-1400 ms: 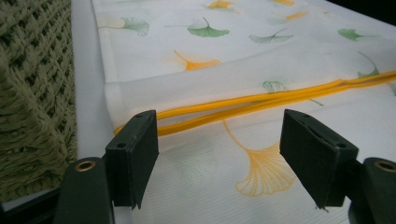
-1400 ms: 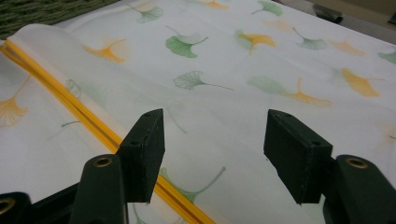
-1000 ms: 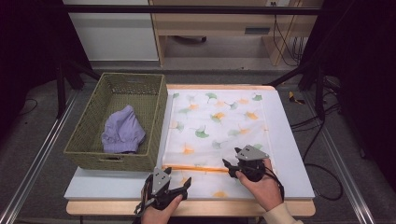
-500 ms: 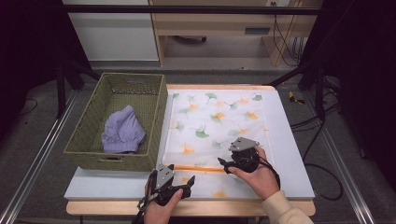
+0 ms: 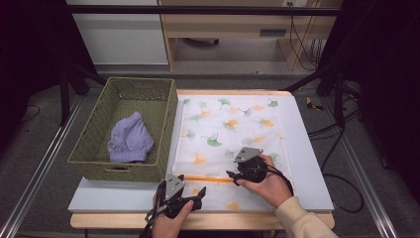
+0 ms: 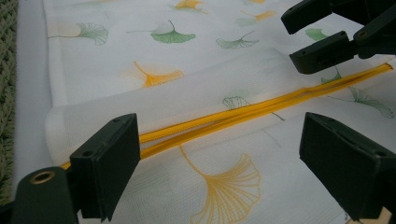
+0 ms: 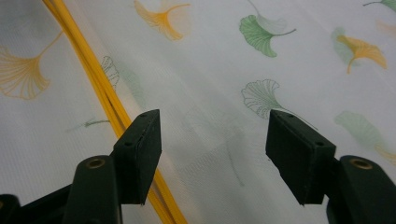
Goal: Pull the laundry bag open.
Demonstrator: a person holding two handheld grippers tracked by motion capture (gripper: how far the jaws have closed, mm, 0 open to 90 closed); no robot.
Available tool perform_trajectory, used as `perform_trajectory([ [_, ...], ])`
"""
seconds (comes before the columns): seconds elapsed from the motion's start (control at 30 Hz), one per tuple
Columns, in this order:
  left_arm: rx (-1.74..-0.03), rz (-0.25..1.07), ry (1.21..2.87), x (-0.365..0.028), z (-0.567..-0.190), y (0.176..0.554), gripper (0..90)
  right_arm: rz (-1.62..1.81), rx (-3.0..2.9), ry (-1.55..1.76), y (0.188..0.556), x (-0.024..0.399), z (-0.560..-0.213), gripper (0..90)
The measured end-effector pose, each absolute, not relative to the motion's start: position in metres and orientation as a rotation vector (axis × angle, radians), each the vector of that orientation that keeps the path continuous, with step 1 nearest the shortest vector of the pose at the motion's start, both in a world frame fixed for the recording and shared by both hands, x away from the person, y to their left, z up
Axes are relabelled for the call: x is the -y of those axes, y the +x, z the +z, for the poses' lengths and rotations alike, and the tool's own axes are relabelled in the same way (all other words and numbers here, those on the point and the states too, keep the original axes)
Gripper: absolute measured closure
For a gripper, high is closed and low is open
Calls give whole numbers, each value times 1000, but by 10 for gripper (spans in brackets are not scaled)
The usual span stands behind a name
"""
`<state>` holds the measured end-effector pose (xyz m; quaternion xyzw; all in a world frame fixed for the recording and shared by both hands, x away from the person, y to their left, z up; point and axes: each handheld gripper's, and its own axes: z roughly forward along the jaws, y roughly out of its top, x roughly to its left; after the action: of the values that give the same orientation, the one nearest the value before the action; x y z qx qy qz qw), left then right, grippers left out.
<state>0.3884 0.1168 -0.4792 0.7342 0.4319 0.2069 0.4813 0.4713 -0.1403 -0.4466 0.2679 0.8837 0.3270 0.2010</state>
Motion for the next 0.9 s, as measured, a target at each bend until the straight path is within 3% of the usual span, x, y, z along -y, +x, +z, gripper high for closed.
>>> perform_trajectory([
  [0.33, -1048, 508, 1791, -118, -478, 387, 125, 920, -2487, 721, 470, 140, -450, 459],
  [0.9, -1047, 510, 1792, -121, -478, 385, 131, 904, -2555, 704, 464, 136, -463, 423],
])
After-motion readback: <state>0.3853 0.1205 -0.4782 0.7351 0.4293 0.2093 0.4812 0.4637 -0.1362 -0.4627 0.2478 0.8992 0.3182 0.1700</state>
